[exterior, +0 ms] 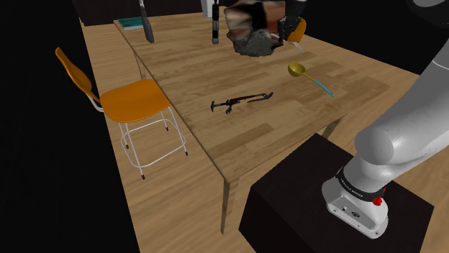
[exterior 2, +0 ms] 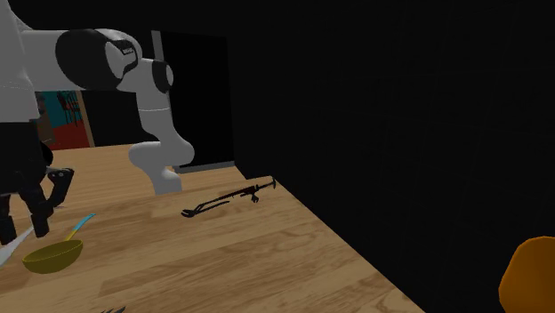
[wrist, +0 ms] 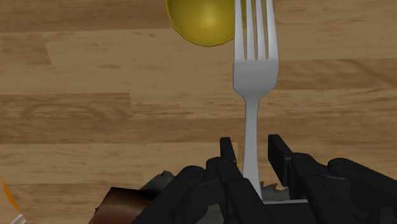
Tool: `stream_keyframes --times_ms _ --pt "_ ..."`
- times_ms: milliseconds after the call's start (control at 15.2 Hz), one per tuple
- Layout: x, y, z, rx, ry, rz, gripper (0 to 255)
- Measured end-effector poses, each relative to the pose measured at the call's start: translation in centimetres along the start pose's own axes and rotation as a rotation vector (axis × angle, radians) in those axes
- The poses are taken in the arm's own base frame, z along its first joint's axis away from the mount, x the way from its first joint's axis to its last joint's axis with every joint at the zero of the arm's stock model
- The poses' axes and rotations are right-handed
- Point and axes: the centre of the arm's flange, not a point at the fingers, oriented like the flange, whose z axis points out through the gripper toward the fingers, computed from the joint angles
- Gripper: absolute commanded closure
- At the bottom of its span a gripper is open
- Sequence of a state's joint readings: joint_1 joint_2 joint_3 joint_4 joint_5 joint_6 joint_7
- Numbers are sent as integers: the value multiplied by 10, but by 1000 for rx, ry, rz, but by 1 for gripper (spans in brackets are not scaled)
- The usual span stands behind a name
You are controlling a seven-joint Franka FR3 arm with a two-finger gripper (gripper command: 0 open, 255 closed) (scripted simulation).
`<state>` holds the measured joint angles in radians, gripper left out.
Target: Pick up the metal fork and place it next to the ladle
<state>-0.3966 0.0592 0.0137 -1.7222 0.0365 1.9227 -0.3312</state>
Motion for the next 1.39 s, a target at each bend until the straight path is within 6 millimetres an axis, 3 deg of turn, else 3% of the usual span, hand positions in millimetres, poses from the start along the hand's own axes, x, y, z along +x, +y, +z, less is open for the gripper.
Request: stream_keyframes --times_ms 264,396,1386 --pt "-8 53 1 0 0 0 255" --pt "-10 68 2 0 0 0 255" --pt "-23 74 76 -2 3 -1 255"
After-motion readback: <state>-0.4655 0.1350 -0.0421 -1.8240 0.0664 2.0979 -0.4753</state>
